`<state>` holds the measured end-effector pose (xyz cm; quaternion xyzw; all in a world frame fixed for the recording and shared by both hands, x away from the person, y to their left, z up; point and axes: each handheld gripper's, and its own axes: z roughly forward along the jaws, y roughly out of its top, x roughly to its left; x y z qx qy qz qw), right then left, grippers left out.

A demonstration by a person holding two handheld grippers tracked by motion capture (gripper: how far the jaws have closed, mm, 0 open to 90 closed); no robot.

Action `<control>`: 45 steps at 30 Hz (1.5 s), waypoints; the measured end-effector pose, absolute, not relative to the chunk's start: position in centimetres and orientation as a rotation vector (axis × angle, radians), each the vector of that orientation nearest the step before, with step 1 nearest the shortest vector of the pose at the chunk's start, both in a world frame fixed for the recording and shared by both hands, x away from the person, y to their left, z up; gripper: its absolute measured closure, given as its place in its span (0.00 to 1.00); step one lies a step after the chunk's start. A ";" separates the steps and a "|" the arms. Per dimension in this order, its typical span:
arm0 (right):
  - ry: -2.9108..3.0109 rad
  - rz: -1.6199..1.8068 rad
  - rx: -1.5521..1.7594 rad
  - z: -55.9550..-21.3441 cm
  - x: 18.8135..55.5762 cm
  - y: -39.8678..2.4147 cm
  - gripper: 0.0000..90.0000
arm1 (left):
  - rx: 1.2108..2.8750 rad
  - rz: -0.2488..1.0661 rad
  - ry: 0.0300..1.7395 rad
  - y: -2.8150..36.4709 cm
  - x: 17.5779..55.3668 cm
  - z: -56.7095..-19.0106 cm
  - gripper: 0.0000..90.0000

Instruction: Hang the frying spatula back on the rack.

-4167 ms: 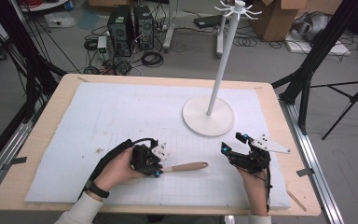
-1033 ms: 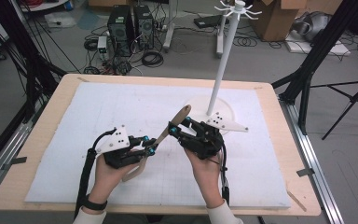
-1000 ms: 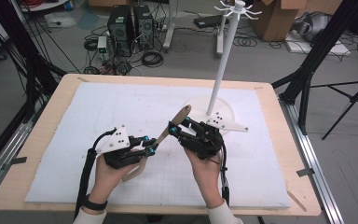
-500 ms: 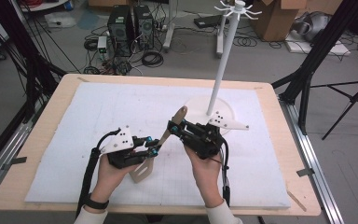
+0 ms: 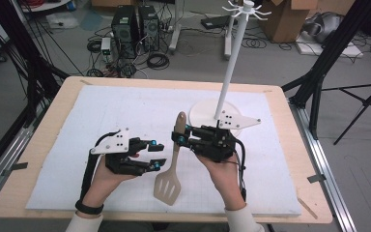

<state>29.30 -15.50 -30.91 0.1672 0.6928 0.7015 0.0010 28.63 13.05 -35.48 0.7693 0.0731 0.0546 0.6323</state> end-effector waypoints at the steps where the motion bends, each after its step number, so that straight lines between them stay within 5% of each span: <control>1: 2.188 2.211 0.499 -30.7 29.3 -15.5 0.82 | 1.755 0.105 0.153 12.9 28.7 -35.4 0.59; 15: 2.315 2.241 0.208 -29.4 28.9 -15.1 0.82 | 1.717 -0.045 0.008 10.9 29.2 -35.3 0.66; 22: 2.324 2.228 0.168 -29.2 28.8 -15.1 0.82 | 1.699 -0.044 -0.029 10.7 28.9 -35.2 0.85; 29: 2.291 2.207 0.140 -28.8 28.4 -15.2 0.80 | 1.674 -0.037 0.003 10.7 28.9 -35.2 0.87; 36: 2.238 2.201 0.196 -29.5 27.9 -15.7 0.59 | 1.628 -0.007 0.057 11.2 28.8 -34.7 0.88; 45: 2.265 2.130 0.234 -30.5 27.7 -15.0 0.67 | 1.657 -0.004 0.050 10.9 28.8 -34.7 0.88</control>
